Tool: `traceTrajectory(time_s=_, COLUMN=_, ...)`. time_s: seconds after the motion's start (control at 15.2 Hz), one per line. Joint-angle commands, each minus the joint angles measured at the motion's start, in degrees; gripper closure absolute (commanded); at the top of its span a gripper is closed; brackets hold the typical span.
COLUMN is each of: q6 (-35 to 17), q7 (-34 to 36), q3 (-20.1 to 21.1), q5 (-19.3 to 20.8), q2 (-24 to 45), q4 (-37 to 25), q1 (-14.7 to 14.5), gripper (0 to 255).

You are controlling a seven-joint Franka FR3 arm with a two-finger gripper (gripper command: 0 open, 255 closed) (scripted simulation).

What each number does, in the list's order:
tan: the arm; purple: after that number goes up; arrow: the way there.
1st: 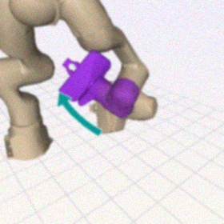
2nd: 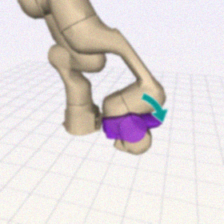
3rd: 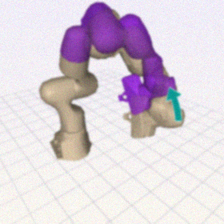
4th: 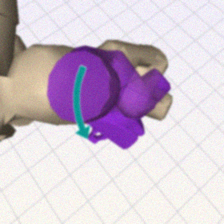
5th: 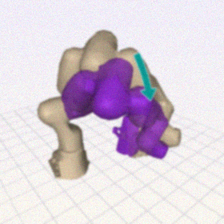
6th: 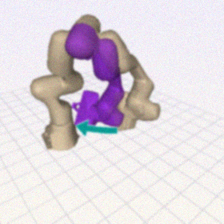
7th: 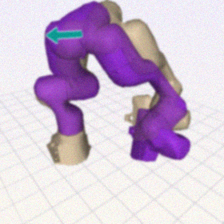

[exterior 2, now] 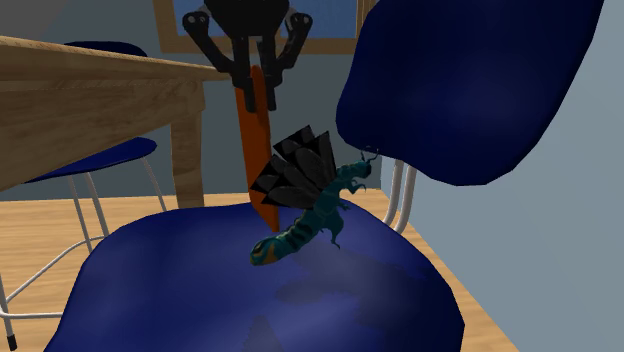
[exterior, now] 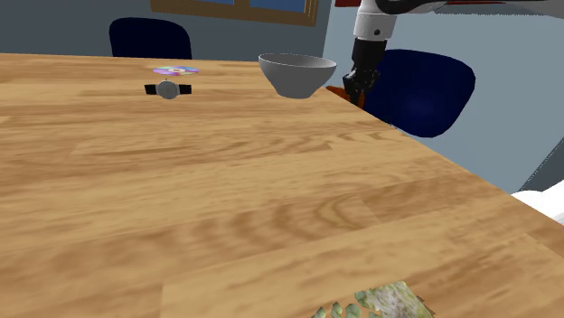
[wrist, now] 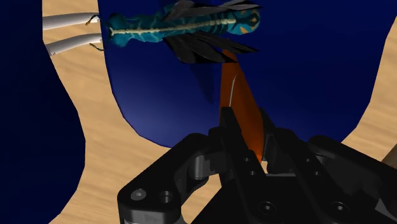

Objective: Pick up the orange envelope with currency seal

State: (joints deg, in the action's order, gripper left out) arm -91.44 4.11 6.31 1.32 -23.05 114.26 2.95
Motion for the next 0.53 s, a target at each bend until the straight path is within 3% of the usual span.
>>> traceTrajectory(time_s=0.0, q6=1.43, q7=-0.04, q3=0.01, q5=0.04, q2=0.4, q4=-1.83, q1=0.03, gripper=255)
traceTrajectory(time_s=0.46, q6=6.82, q7=-0.19, q3=0.04, q5=0.21, q2=2.09, q4=-8.91, q1=0.14, gripper=255)
